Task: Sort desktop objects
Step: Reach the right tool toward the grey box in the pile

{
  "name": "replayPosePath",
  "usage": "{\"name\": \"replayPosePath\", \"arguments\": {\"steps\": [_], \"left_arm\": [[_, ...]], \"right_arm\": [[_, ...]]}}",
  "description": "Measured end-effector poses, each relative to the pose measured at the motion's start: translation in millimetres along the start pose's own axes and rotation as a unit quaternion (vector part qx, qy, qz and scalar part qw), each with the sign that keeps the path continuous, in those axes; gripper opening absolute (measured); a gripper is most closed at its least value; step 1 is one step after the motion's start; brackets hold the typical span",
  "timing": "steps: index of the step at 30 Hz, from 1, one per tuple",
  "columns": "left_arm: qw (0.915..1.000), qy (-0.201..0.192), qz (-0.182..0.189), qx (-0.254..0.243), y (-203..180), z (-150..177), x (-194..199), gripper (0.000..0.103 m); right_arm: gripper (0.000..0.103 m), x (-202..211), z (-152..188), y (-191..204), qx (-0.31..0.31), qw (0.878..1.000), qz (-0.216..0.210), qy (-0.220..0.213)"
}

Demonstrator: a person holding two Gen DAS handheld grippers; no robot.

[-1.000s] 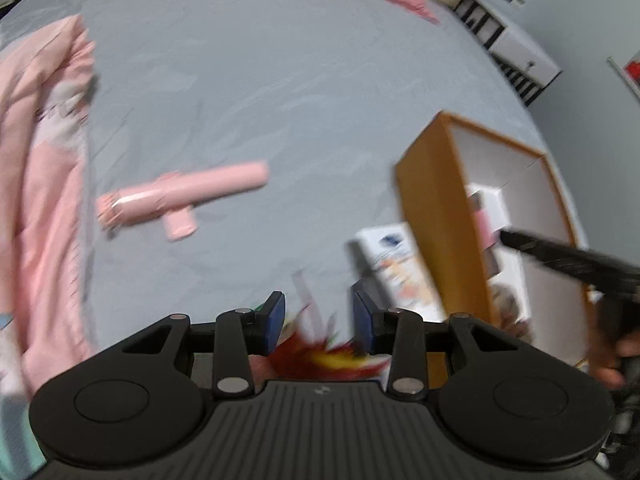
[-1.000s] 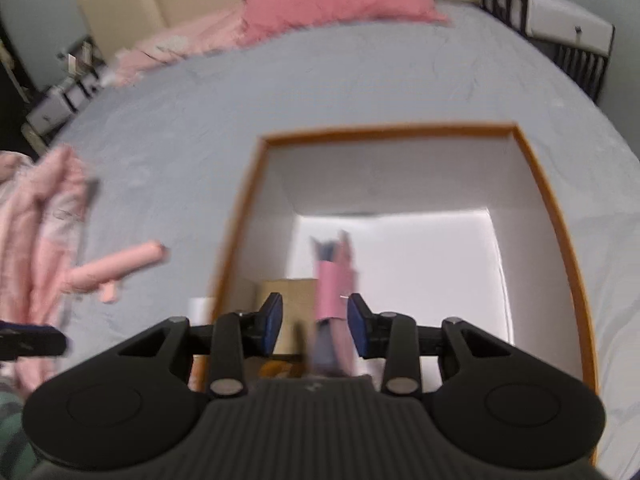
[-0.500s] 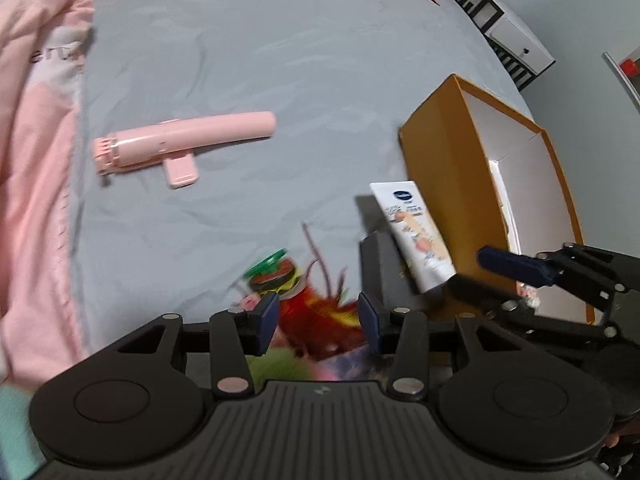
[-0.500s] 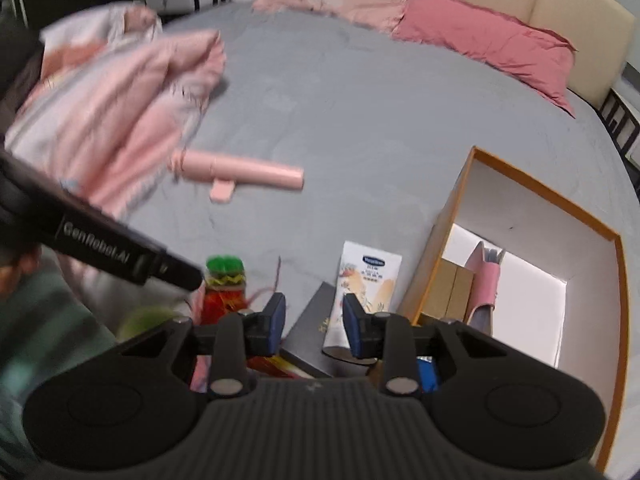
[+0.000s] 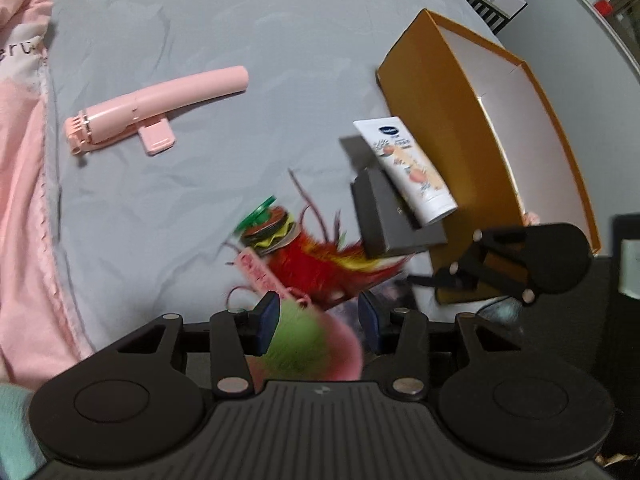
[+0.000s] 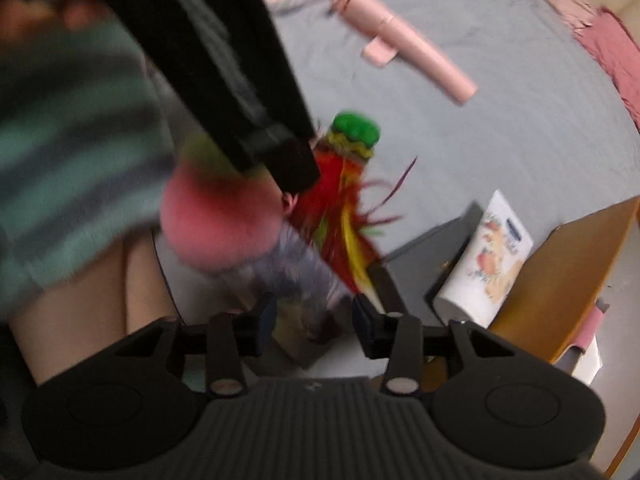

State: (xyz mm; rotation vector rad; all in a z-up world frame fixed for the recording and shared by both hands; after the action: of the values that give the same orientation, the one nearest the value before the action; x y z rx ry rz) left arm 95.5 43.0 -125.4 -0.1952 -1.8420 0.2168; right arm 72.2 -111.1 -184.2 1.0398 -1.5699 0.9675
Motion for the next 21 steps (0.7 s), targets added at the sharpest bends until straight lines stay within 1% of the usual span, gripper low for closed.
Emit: {"name": "replayPosePath", "arguments": {"steps": [1,3,4,7,9,11,14,16,17,19,20,21], "left_arm": [[1.0000,-0.002,-0.001,-0.001,1,2,1,0.049],[1.0000,-0.004,0.002,-0.001,2,6,4,0.049],[1.0000,-0.004,0.004,0.001,3,6,5,0.049],[1.0000,-0.005,0.003,0.006,6,8,6,0.049],[0.9999,-0.005,0.001,0.010,9,8,7,0.049],[0.9998,-0.007,-0.002,0.016,12,9,9,0.049],[0.9997,-0.009,-0.008,0.022,16,11,10,0.049],[0.9997,-0.009,-0.010,0.019,16,12,12,0.049],[0.9997,-0.010,-0.010,0.017,15,13,13,0.049],[0.9998,-0.012,-0.011,0.014,14,15,16,0.049],[0.9998,-0.013,-0.012,0.013,13,15,17,0.049],[0.9997,-0.015,-0.013,0.013,13,15,18,0.049]], "right_arm": [[0.056,-4,0,1,0.006,1.000,0.005,0.010],[0.057,-11,3,5,0.021,0.999,0.013,0.021],[0.059,-13,4,7,0.029,0.999,0.015,0.022],[0.062,-19,6,10,0.033,0.999,0.003,0.026],[0.064,-29,10,15,0.056,0.997,0.033,0.031],[0.065,-34,14,20,0.078,0.995,0.052,0.028],[0.064,-34,19,23,0.083,0.994,0.063,0.016],[0.052,-29,23,23,0.079,0.995,0.056,0.004],[0.049,-24,24,21,0.070,0.996,0.051,-0.005],[0.034,-15,25,15,0.043,0.998,0.040,-0.022],[0.030,-10,25,12,0.027,0.999,0.034,-0.032],[0.024,-6,24,9,0.015,0.999,0.029,-0.042]]}}
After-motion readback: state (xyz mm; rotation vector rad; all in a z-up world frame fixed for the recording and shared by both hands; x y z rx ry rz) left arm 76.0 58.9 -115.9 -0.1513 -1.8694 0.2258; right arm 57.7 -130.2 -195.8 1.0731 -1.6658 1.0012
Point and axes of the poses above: each gripper's, at about its wrist camera, not at the fingertips, and x roughly against the way its jaws point, y to its left, z to its underside, the point moved 3 cm from there along -x, roughly the way its jaws point, and after that the axes turned 5 degrees about -z, right-handed, at the moved point
